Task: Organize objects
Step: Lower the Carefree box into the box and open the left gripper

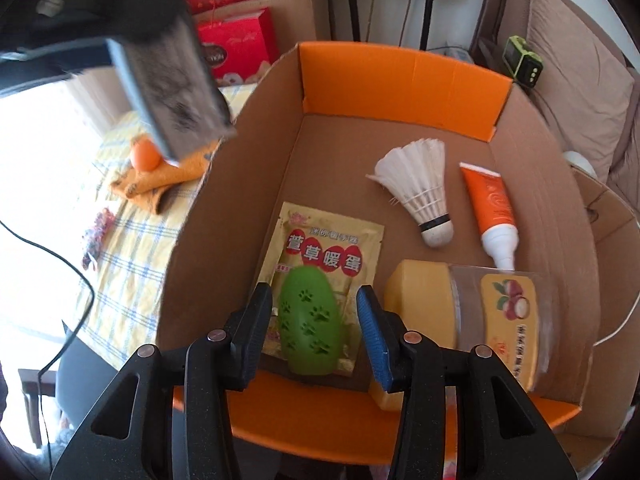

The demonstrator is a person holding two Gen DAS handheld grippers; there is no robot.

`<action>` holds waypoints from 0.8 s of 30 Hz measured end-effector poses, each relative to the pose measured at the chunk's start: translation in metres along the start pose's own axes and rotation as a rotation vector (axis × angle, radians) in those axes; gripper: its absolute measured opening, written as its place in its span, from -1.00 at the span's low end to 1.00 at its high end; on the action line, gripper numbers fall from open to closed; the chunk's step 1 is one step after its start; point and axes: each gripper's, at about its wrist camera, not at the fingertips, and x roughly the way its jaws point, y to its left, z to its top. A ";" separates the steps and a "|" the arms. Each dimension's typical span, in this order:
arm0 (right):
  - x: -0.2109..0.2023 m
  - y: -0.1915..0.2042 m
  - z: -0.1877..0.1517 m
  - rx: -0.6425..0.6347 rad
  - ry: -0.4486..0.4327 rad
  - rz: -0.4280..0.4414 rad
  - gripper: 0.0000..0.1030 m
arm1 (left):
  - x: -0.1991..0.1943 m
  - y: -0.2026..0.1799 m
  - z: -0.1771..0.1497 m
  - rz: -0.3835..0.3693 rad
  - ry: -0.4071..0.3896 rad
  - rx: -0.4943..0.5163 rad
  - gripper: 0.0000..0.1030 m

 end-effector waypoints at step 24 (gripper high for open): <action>-0.079 -0.064 -0.025 0.157 -0.173 -0.032 -0.05 | 0.166 -0.010 0.037 0.281 0.409 -0.010 -0.04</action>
